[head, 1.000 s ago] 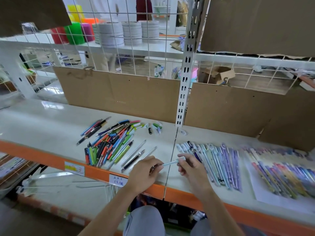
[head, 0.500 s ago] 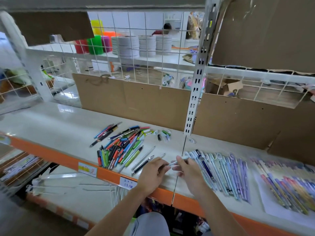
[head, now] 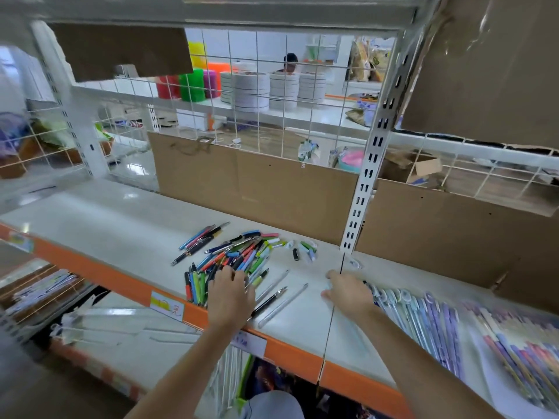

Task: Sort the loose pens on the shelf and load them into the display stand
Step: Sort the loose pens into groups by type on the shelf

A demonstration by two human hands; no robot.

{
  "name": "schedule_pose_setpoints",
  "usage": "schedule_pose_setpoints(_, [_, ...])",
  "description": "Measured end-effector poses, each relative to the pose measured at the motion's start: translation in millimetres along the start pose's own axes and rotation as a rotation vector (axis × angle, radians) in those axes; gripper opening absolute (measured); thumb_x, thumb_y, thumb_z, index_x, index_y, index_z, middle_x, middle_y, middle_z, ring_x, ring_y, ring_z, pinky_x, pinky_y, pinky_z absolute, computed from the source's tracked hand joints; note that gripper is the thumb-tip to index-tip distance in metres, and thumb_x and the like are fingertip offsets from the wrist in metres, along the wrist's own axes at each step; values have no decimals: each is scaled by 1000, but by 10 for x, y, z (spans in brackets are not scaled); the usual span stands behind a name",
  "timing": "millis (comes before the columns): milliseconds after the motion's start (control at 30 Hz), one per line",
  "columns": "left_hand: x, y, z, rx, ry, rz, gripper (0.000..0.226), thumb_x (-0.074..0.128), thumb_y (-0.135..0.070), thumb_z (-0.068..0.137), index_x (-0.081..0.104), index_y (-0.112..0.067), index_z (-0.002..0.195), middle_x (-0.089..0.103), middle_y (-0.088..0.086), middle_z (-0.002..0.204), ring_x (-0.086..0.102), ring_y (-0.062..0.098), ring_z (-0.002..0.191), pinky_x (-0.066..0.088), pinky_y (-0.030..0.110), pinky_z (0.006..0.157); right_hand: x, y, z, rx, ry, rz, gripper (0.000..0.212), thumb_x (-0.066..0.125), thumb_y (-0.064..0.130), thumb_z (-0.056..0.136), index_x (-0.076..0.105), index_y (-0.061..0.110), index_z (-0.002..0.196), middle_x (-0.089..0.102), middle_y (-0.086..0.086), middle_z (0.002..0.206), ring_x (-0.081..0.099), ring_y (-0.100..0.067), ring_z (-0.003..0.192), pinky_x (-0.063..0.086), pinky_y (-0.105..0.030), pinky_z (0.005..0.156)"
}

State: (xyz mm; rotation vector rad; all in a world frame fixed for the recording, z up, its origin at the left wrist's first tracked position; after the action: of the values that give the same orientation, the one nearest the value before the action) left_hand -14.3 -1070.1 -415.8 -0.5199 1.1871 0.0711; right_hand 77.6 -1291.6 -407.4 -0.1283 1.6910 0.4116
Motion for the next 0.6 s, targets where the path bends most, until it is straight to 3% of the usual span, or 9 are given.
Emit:
schedule_pose_setpoints(100, [35,13,4,-14,8,15,21,51,-37,90,55,-22,103,44,-5,97,41,13,91,37,26,86,-65,153,70,-31,-69,-125,32,42,25,98,45,13,127,52,-10,124,55,-28,109,44,-33,80])
schedule_pose_setpoints(333, [-19,-21,-32,-1,-33,12,24,36,-35,99,55,-22,105,43,-8,94,40,9,90,34,24,84,-20,987,541,-330,-165,134,27,41,14,98,61,14,117,57,-4,122,51,-23,113,39,-32,88])
schedule_pose_setpoints(500, [-10,2,-23,-13,-5,6,26,36,-36,99,57,-21,102,44,-7,97,42,10,92,34,26,87,91,1393,835,-396,-129,-7,45,38,-9,89,55,11,125,50,-8,132,42,-27,123,42,-38,94])
schedule_pose_setpoints(600, [0,34,-10,-20,-3,19,26,37,-38,98,57,-22,102,45,-8,98,42,10,93,33,26,87,185,1365,898,-339,-80,-151,44,40,-10,87,52,6,125,43,-14,133,39,-30,126,43,-39,90])
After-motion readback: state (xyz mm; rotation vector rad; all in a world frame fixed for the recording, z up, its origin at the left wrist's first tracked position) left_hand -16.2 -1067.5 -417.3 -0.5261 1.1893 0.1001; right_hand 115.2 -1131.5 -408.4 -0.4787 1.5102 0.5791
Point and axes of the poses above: each hand's wrist, its own z-axis towards the middle knuckle, its own x-axis out of the palm, y = z × x, the point moved 9 cm from there along z, towards the middle knuckle
